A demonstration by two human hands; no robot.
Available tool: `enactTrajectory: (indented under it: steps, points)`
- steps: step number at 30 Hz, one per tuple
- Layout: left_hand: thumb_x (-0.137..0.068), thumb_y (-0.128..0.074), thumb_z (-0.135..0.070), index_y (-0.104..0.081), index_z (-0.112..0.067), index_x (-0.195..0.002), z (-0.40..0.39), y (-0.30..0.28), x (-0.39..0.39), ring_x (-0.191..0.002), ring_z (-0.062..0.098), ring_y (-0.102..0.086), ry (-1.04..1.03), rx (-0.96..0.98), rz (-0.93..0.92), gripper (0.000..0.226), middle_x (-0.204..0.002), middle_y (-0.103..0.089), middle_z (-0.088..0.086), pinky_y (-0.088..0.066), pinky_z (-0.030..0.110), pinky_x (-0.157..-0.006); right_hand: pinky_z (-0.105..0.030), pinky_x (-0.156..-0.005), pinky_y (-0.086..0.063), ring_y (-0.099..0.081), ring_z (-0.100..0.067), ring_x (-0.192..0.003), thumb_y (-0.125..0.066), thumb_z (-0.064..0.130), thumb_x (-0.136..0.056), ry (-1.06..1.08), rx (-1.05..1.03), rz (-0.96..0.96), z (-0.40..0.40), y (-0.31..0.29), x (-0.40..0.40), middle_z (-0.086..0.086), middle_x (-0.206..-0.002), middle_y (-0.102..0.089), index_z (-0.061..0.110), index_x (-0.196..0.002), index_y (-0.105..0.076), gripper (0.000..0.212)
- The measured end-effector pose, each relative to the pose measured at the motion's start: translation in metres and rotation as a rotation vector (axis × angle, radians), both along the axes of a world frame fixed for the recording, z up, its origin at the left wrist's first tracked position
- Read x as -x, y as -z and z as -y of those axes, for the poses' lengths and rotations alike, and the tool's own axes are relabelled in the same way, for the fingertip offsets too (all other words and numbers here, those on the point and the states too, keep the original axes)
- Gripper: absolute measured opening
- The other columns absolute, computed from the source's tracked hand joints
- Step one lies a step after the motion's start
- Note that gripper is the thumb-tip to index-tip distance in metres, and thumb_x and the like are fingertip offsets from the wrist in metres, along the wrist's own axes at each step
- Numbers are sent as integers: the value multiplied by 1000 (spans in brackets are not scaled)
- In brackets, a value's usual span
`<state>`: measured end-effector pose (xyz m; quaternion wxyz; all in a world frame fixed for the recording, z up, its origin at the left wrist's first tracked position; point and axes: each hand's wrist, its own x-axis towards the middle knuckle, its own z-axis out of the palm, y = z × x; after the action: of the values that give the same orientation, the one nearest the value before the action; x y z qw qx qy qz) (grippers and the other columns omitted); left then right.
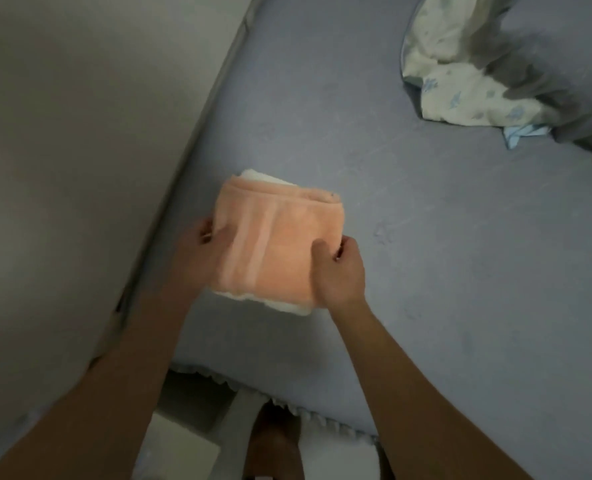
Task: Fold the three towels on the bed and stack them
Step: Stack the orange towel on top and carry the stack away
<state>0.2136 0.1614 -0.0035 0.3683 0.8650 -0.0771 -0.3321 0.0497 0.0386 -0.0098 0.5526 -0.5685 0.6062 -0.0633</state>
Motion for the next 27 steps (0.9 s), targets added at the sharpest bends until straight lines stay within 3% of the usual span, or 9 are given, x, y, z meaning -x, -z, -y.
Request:
enactTrajectory:
  steps: [2,4,7,9,11,15,20,23,27]
  points:
    - [-86,-72,-31,-57,-12,-124,-5,19,-5,-87,3,-65,-30,69,-25,44,-111,-67,0,-51,17,-67,-33,-77,-45,-59,-22,-93,-56,37,-89,59,0,-67,-4,11,-1,-3,-104,-60,11,-116,-55,37]
    - [-79,-78,-40,-47,-18,-132,-14,33,-19,-83,-6,-67,-40,141,-159,65,-113,-64,-7,-52,12,-61,-35,-81,-45,-59,-18,-94,-57,41,-89,121,-111,-35,-6,16,-1,-4,-114,-60,14,-123,-53,44]
    - [-69,-80,-58,-40,-24,-140,-30,55,-33,-106,12,-69,-6,182,-498,88,-126,-65,1,-59,36,-85,-47,-98,-48,-60,-21,-110,-59,48,-90,188,-448,149,-6,19,10,-3,-130,-58,20,-138,-44,58]
    - [-75,-77,-56,-47,-23,-140,-39,69,-38,-118,23,-64,55,237,-690,79,-131,-65,4,-54,44,-95,-49,-102,-47,-59,-24,-120,-56,54,-87,186,-625,320,-8,23,21,-6,-136,-57,23,-144,-38,68]
    - [-80,-76,-52,-52,-23,-137,-40,76,-42,-120,24,-62,92,266,-795,68,-131,-65,5,-55,40,-93,-43,-98,-51,-59,-22,-121,-52,58,-86,162,-679,418,-13,29,26,-4,-137,-58,28,-145,-37,67]
    - [-75,-79,-51,-67,-20,-123,-28,72,-52,-118,24,-64,108,208,-854,58,-126,-68,8,-57,32,-86,-32,-86,-56,-62,-18,-118,-47,59,-89,176,-643,463,-20,43,18,-2,-133,-62,25,-143,-41,64]
    - [-79,-76,-43,-74,-21,-114,-22,37,-35,-114,21,-66,144,230,-974,41,-125,-68,10,-56,27,-83,-29,-83,-56,-67,-17,-111,-62,56,-82,211,-718,492,-26,30,35,-2,-118,-72,22,-128,-53,58]
    - [-77,-76,-47,-75,-23,-112,-38,-9,5,-111,20,-67,160,203,-946,43,-123,-70,8,-56,23,-80,-28,-77,-58,-68,-18,-107,-70,61,-73,232,-724,501,-49,-10,81,0,-114,-73,27,-122,-56,61]
    - [-70,-78,-58,-70,-25,-116,-43,-93,84,-107,21,-69,337,115,-823,57,-117,-73,4,-58,25,-76,-28,-75,-59,-69,-17,-104,-63,63,-78,336,-638,521,-88,-96,175,2,-111,-74,28,-121,-56,55]
